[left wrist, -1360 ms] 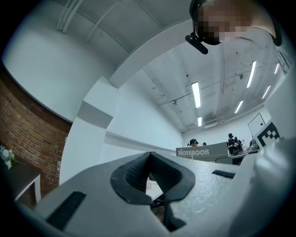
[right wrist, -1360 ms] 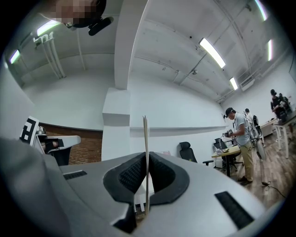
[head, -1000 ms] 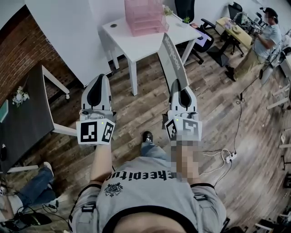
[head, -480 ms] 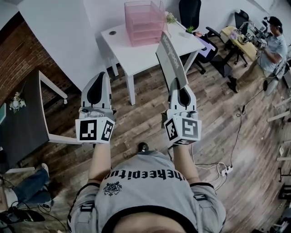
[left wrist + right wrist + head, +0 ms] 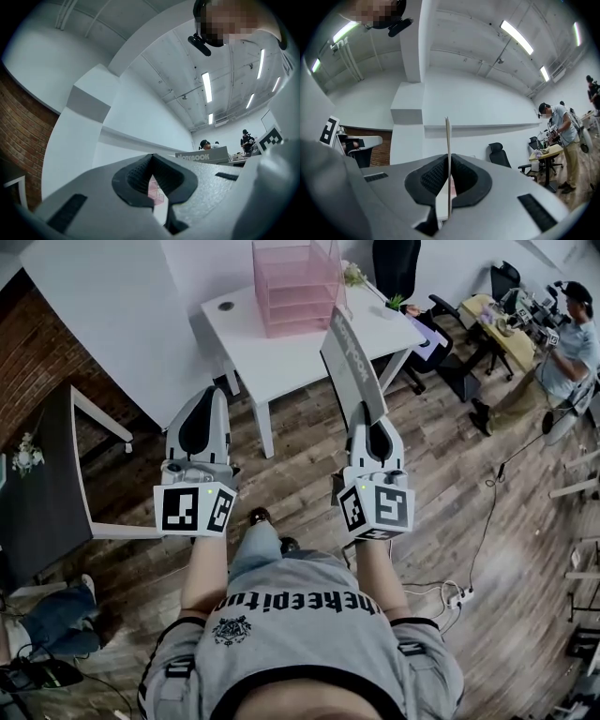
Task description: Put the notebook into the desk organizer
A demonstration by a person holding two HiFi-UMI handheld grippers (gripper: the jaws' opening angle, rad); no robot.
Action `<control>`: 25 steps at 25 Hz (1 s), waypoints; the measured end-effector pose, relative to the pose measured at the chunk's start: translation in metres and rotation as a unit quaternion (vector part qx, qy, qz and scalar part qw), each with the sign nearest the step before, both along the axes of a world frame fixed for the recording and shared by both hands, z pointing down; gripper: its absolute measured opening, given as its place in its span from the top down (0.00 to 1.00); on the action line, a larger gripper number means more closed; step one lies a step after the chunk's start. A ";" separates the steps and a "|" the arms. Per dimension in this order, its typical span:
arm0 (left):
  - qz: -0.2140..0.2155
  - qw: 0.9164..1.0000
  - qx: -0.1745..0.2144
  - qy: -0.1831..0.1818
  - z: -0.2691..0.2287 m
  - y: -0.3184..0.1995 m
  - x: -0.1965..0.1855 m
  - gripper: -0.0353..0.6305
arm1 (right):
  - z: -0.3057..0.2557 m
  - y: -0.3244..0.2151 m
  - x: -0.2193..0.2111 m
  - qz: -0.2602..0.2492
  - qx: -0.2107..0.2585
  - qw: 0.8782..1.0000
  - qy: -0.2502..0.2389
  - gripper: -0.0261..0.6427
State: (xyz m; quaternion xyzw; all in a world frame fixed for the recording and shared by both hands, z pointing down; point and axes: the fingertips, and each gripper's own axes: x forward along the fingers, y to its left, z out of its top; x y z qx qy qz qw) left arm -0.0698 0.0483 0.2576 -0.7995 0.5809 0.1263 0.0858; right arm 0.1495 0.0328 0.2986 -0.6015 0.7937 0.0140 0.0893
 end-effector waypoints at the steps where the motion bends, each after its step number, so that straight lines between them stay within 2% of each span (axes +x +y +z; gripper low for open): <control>1: -0.001 1.000 -0.001 0.001 0.001 -0.006 -0.001 0.94 | 0.001 -0.006 0.000 0.000 -0.001 1.000 0.001 0.95; 12: 0.013 1.000 -0.001 0.005 0.002 -0.109 -0.008 0.94 | 0.001 -0.104 -0.007 0.012 0.001 1.000 -0.002 0.95; 25: 0.025 1.000 -0.004 0.007 -0.003 -0.236 -0.039 0.94 | -0.003 -0.226 -0.035 0.026 0.001 1.000 -0.001 0.95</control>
